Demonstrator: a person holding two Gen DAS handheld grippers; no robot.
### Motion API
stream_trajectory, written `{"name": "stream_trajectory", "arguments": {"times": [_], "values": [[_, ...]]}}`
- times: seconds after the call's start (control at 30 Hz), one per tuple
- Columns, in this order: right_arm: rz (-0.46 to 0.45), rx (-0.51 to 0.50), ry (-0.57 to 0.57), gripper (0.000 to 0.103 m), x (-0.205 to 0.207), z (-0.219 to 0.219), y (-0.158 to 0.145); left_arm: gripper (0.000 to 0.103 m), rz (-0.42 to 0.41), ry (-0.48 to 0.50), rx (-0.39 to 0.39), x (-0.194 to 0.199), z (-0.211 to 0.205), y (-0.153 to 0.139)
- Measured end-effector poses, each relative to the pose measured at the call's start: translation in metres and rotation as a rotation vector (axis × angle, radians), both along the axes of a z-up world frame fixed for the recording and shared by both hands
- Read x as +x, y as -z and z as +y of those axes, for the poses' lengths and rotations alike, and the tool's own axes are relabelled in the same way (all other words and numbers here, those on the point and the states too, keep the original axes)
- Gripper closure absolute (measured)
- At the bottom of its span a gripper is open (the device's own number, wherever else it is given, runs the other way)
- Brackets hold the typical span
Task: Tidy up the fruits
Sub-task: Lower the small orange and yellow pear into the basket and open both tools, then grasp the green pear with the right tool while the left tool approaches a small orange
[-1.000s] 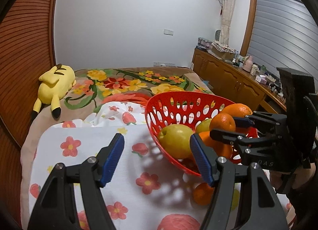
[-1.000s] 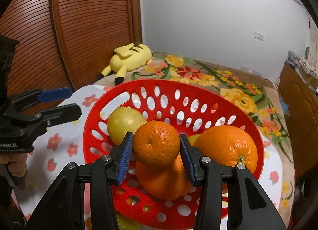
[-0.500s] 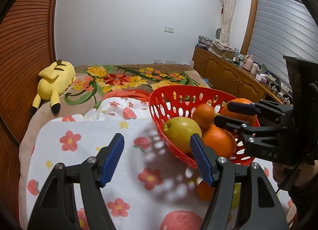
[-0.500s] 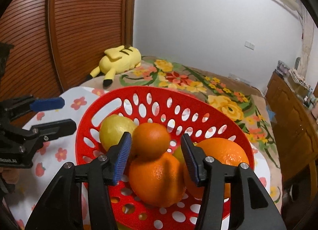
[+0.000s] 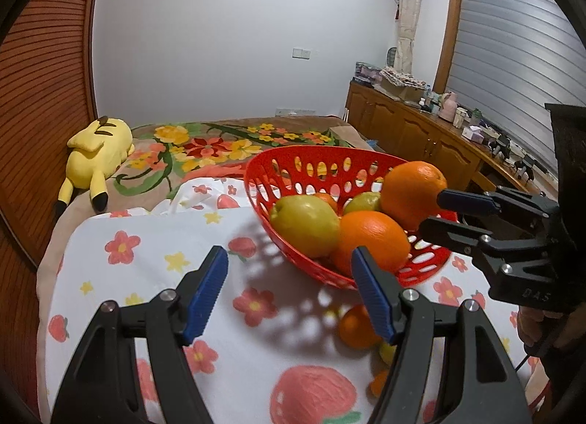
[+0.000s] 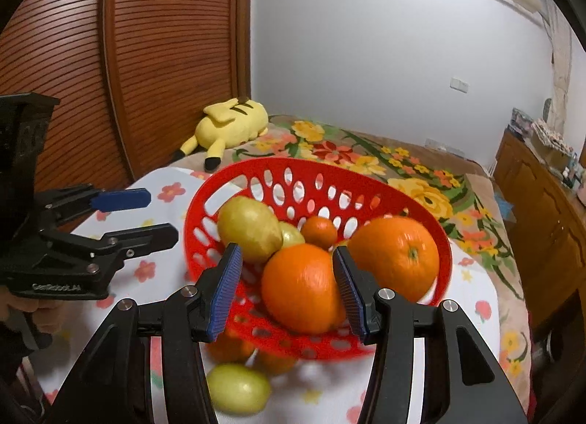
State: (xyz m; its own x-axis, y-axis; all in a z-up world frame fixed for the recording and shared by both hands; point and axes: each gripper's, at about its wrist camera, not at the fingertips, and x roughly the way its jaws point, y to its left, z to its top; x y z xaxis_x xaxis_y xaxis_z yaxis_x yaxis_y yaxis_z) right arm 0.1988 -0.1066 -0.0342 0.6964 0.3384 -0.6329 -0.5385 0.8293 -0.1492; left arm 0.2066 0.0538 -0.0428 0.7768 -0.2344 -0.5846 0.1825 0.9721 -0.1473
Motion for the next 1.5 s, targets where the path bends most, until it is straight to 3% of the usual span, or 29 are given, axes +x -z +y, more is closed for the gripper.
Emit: {"name": "stream_trajectory", "arguments": {"times": [0.7,1.5], "values": [[0.069,0.065,0.055,0.046,-0.057,-0.041,0.032,0.027,0.023,0.003,0.023,-0.068,-0.018,0.022],[0.251,0.097,0.046,0.04,-0.038,-0.029,0.082,0.026,0.114,0.004,0.002,-0.072,-0.014,0.068]]}}
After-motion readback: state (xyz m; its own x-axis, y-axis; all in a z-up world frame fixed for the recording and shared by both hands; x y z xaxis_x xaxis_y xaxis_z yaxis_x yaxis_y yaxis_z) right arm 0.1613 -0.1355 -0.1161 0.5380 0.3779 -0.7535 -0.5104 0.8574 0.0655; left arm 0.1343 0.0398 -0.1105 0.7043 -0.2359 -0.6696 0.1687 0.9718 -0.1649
